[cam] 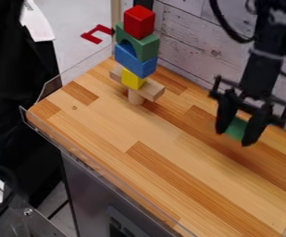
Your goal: Remove the cube from the tower and put it in the middle of the table
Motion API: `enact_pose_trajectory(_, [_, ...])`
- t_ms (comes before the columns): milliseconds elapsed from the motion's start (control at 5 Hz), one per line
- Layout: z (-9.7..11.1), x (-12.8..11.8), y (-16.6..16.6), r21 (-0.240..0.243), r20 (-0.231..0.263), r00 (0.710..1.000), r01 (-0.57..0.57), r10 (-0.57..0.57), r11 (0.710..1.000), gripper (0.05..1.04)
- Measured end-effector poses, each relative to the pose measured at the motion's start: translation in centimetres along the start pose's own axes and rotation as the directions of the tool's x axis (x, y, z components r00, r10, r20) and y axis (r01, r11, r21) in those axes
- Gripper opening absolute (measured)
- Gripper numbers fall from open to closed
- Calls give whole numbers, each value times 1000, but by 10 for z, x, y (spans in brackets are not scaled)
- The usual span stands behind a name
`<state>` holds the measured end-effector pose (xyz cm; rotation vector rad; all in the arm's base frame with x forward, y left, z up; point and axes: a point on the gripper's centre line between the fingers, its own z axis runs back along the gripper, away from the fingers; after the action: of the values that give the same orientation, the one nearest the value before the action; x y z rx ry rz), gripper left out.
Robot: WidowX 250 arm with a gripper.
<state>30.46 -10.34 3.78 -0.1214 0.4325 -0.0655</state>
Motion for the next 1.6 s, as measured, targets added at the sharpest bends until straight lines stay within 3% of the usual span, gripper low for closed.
enact_pose_trajectory(200, [-14, -6, 16, -35, -44, 997, -60, 59, 998, 529])
enact_pose_trajectory(400, [-24, -9, 24, -65, -55, 994, -97, 93, 993, 529])
enact_pose_trajectory(600, [-19, -5, 27, -115, -36, 996, -88, 84, 990, 529])
enact_pose_trajectory(800, [-10, 2, 23, -108, -10, 998, -64, 63, 992, 529])
enact_pose_trajectory(1000, [-12, 10, 18, -114, -16, 999, -35, 34, 993, 529])
enact_pose_trajectory(1400, [-20, 15, 13, -197, -3, 1000, -10, 9, 980, 529])
enact_pose_trajectory(1600, [-22, 15, 17, -214, -16, 1000, -29, 26, 976, 529])
